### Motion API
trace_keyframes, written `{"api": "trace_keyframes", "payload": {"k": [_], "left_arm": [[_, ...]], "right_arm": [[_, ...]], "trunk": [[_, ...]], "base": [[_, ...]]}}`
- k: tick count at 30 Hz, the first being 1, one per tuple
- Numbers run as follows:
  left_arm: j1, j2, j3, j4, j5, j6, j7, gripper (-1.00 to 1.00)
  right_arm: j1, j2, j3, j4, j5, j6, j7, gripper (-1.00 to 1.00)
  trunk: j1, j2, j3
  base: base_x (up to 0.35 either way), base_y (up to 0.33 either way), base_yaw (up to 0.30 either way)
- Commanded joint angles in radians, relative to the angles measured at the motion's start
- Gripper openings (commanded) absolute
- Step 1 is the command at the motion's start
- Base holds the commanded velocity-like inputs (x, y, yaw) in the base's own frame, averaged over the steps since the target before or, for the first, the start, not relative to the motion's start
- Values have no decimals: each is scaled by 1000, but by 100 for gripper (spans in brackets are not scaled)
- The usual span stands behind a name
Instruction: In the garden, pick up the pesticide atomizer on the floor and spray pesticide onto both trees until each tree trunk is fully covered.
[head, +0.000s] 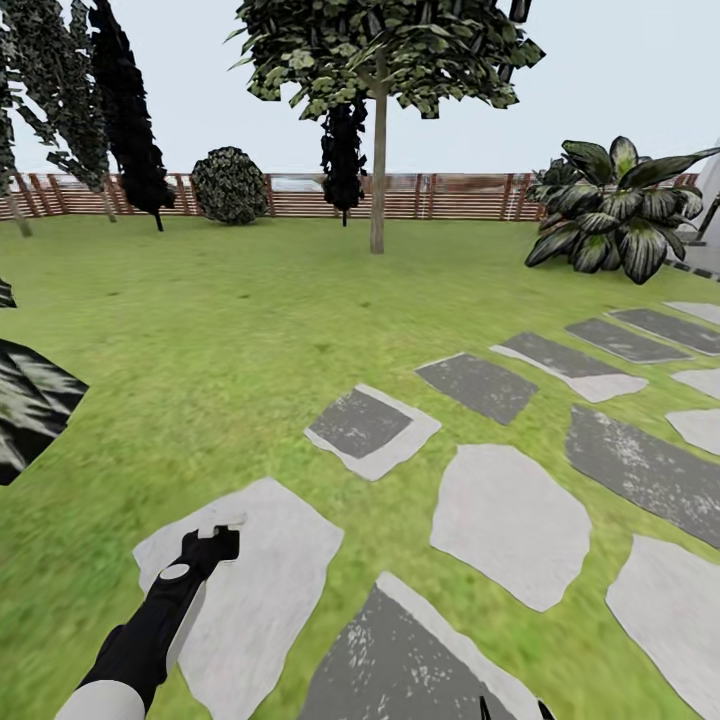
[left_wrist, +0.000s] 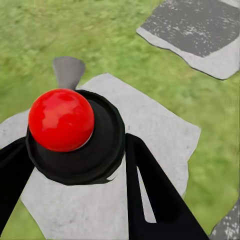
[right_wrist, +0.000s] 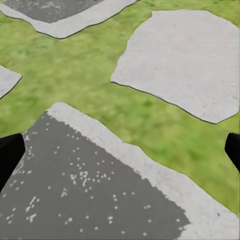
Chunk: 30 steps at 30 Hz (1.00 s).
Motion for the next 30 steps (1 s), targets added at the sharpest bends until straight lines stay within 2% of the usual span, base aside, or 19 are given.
{"api": "trace_keyframes", "payload": {"k": [1, 30], "left_arm": [[0, 0, 0, 0, 0, 0, 0, -100], [0, -2, -3, 10, 0, -1, 0, -100]], "right_arm": [[0, 0, 0, 0, 0, 0, 0, 100], [0, 0, 0, 0, 0, 0, 0, 100]], "trunk": [[0, 0, 0], [0, 0, 0]], "base": [[341, 0, 0], [341, 0, 0]]}}
